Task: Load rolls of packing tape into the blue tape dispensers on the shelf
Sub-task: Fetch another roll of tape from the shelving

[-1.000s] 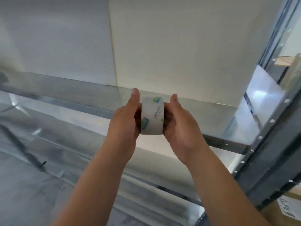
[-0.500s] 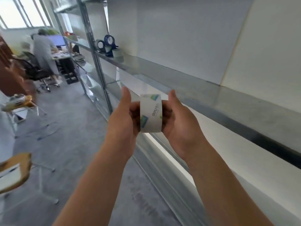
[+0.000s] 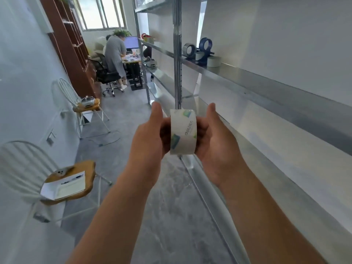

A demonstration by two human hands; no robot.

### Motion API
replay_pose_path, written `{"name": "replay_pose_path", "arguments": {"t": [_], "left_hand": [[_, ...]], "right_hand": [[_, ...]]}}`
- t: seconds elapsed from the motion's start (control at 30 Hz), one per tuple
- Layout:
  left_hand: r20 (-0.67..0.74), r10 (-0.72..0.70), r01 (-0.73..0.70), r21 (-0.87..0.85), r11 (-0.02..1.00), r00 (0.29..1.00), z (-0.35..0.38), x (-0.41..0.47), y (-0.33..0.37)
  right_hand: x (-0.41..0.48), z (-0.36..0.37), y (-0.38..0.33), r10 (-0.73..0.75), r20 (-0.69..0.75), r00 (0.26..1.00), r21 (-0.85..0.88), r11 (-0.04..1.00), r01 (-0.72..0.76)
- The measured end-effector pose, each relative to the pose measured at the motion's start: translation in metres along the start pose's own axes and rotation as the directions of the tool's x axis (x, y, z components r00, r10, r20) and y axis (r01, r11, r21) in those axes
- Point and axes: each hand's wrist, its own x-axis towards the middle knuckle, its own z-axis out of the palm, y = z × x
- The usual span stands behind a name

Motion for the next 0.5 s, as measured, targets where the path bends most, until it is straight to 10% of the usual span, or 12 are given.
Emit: {"name": "replay_pose_path", "arguments": {"t": [0.5], "left_hand": [[-0.251, 0.005, 0.013, 0.071, 0.997, 0.968, -0.062, 0.201, -0.004]], "right_hand": [[0.23, 0.043, 0.051, 0.083, 0.118, 0.99, 0.016, 0.996, -0.085]]}}
